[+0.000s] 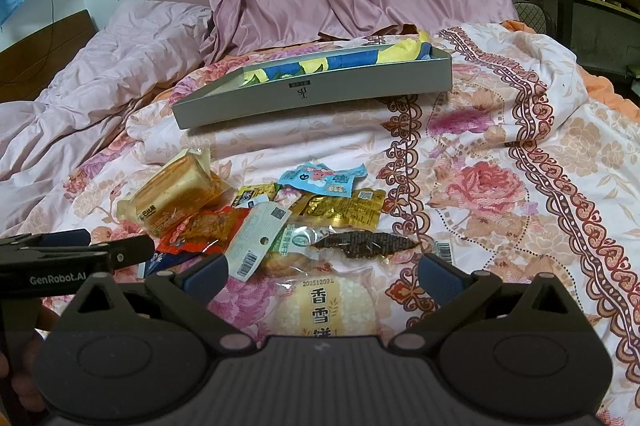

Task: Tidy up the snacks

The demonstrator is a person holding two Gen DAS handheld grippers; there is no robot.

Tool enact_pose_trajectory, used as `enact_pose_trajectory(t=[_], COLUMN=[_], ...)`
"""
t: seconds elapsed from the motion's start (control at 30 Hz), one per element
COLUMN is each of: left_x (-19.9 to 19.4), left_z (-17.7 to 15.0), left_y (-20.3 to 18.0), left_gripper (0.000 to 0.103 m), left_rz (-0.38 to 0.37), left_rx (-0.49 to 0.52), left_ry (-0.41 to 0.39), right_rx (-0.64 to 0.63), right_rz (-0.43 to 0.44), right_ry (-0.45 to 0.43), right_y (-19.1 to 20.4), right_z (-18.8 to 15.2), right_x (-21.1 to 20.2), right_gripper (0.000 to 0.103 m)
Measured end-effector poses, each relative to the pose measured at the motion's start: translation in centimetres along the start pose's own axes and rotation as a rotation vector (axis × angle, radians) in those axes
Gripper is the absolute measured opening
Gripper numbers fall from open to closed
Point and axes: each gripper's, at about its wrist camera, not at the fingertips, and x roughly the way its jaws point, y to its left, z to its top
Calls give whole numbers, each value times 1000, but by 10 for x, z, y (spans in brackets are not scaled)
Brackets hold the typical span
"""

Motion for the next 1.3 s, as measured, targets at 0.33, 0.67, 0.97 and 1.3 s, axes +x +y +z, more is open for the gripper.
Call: enact_pose_trajectory(t=[0.33, 0.67, 0.97, 1.3], left_x=[0, 1, 1, 1], left_z=[0, -2, -1, -2], left_y=[0, -2, -2, -3], left_gripper=[102, 102, 102, 102], left_rz=[0, -1, 0, -5], left_rx=[0, 1, 2, 1], left_ry=[0, 2, 3, 9], right_rx=[0, 1, 0, -22], right_rz=[1, 1, 1, -16], right_ry=[-1, -1, -1, -14], right_y=[0, 0, 0, 3], right_z=[0, 0, 1, 0], right_x=[0, 0, 0, -2], right_gripper=[103, 103, 103, 103])
